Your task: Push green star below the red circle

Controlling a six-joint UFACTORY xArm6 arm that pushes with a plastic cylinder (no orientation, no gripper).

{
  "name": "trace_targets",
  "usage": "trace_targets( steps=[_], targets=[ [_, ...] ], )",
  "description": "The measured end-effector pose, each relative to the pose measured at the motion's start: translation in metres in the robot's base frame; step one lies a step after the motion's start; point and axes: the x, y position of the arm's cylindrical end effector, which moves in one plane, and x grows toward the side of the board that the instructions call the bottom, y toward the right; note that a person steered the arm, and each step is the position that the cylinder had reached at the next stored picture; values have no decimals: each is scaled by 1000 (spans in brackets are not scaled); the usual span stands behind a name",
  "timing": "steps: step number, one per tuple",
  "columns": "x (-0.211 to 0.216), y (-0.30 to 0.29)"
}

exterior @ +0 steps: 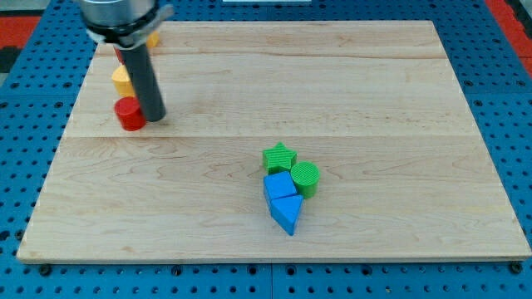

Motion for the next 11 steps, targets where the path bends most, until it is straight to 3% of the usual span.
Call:
trace_targets(
  steps=[1,2,3,4,5,6,7,9,11],
  targets=[
    [3,-6],
    [0,65],
    [-11,172],
    [11,248],
    [40,280],
    [85,281],
    [97,248],
    [66,157],
    [79,145]
  ],
)
